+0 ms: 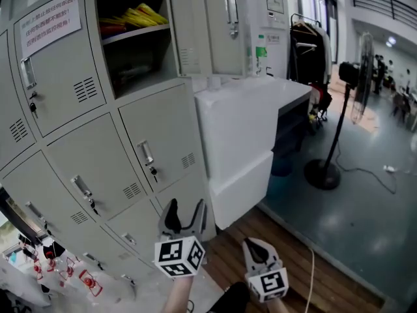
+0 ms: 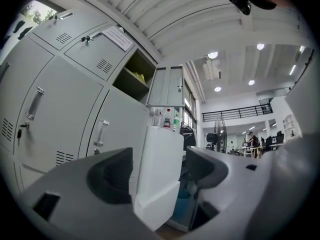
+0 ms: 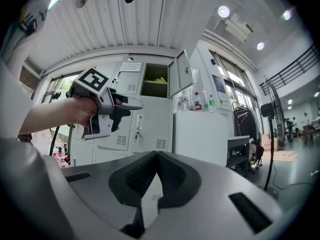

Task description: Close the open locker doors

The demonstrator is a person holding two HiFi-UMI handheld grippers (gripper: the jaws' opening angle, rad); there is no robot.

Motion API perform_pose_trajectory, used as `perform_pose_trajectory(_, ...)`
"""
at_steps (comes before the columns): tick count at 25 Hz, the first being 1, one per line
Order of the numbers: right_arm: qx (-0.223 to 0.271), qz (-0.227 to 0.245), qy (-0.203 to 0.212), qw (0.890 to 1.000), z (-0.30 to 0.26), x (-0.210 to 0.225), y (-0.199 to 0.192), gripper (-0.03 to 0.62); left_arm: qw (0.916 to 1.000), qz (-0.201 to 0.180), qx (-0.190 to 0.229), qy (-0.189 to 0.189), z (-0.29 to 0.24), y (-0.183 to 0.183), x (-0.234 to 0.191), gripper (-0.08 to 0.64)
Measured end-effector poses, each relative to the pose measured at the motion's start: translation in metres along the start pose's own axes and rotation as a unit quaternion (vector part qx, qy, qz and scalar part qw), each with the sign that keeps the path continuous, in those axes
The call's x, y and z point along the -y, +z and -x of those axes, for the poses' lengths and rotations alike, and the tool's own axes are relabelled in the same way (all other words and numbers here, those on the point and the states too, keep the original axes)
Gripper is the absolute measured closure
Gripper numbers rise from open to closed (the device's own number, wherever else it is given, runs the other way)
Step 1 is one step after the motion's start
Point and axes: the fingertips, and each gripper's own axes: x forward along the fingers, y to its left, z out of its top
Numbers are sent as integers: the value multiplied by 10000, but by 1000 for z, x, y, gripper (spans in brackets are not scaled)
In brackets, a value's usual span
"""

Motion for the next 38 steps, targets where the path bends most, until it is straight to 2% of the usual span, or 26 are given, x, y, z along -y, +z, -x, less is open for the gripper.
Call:
perform_pose_trajectory(5, -238, -60, 94, 9997, -49, 38, -20, 587, 9997, -104, -40, 221, -59, -11, -19, 247)
perform_pose_trajectory(8, -223, -63, 181, 9996, -89, 68, -15, 586, 9994, -190, 10, 292, -109, -9, -25, 245)
perform_pose_trajectory(14, -429, -24, 331, 9985, -173, 129, 28, 586, 9984, -73, 230, 515, -200, 36, -37, 245)
perform_pose_trajectory(17, -430, 279, 465, 9976, -196, 148, 68, 586, 9986, 178, 369, 349, -235, 64, -28, 246)
perform_pose_trajectory(19, -285, 412, 531, 9973, -217, 156, 92, 586, 9983, 118, 509, 259, -251, 87, -26, 246)
perform_pose_trajectory(23, -54, 494, 748, 9960, -245, 151, 122, 586, 9973, 62, 662, 301, -259, 111, -35, 245)
perform_pose_trajectory(27, -293, 322, 821, 9957, -255, 153, 115, 587, 9972, 120, 624, 405, -260, 116, -40, 245)
perform_pose_trajectory(31, -24, 327, 1012, 9943, -269, 149, 129, 586, 9961, -86, 696, 530, -258, 132, -41, 245)
perform_pose_trajectory(34, 73, 318, 1104, 9934, -264, 144, 132, 586, 9953, -75, 768, 590, -246, 135, -33, 245)
perform_pose_trajectory(38, 218, 242, 1188, 9924, -250, 147, 136, 586, 9953, -23, 880, 400, -239, 147, -3, 245)
